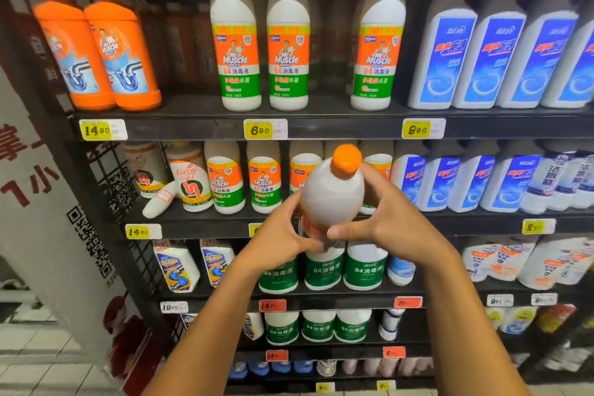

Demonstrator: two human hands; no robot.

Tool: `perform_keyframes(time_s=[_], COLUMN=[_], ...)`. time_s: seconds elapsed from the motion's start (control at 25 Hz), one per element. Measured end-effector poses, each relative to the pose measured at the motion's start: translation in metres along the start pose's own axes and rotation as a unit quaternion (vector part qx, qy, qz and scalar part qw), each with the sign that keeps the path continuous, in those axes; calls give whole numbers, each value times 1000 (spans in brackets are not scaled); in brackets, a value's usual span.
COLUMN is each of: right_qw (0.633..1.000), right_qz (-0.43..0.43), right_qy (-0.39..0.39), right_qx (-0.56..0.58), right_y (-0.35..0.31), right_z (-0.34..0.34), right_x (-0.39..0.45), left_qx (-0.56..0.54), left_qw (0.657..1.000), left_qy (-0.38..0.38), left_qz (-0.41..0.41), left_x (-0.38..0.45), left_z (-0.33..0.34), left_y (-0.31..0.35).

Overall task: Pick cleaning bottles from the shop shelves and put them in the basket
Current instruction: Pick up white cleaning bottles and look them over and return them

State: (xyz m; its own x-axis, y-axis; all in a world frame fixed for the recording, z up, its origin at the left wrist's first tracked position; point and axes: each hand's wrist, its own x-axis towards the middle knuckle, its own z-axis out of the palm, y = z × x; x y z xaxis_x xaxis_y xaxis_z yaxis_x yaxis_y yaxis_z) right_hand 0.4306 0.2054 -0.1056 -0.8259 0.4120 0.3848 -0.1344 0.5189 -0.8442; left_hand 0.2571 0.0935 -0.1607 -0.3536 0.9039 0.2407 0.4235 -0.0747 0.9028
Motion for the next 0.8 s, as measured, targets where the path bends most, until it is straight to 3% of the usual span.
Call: perform_keyframes(time_s=[0.12, 0.28, 0.68, 0.8], right_qw=[993, 989, 993, 996], right_qz=[-47, -73, -64, -68], right_qy=[-7, -1, 7, 18], right_qx=[-106, -126, -95, -57], right_y=[-5, -8, -4, -2], right_z=[10, 13, 12, 8], right_x=[0, 2, -2, -2], left_qx=[43, 41, 41, 46], left_qw=[997, 991, 994, 998], left_qy=[56, 108, 76, 15], left_qz=[39, 66, 66, 47], left_x=[10, 11, 14, 14], left_z=[2, 1, 1, -2], left_y=[7, 15, 10, 8])
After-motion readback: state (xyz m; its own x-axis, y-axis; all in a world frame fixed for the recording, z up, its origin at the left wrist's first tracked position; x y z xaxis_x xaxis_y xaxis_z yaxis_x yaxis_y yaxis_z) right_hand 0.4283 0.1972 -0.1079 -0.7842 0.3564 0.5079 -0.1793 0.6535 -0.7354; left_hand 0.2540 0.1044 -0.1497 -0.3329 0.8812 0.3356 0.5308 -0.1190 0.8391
